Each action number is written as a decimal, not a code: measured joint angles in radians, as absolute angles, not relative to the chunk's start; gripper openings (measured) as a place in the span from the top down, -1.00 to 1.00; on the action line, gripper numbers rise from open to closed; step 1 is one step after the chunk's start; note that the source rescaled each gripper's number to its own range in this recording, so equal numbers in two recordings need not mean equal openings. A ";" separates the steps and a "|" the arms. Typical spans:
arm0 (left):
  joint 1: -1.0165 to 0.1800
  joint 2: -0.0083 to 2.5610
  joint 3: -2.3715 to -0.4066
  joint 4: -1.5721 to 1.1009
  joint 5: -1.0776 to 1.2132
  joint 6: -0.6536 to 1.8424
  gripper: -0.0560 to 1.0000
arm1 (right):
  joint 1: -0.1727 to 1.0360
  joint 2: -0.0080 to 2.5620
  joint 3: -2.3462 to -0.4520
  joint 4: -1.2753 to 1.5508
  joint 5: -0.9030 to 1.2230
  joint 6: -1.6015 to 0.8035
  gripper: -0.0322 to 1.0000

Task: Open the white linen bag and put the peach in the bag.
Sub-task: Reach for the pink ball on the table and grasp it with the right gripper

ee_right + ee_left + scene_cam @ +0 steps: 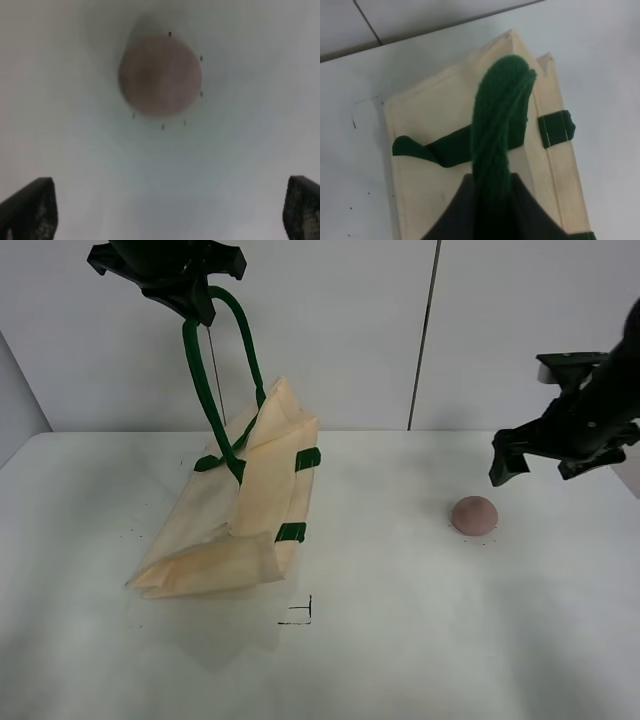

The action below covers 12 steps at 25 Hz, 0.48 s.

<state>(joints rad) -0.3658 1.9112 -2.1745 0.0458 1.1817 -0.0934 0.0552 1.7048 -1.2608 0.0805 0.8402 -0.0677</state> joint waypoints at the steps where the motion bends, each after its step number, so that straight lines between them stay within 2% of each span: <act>1: -0.366 1.911 -2.175 0.046 1.182 -0.093 0.89 | 0.056 1.760 -1.300 0.081 0.852 -0.071 -1.00; 5: -0.366 1.911 -2.175 0.046 1.182 -0.093 0.89 | 0.078 1.907 -1.403 0.079 0.860 -0.082 -1.00; 12: -0.366 1.911 -2.175 0.046 1.182 -0.093 0.89 | 0.085 2.058 -1.416 0.083 0.785 -0.090 -1.00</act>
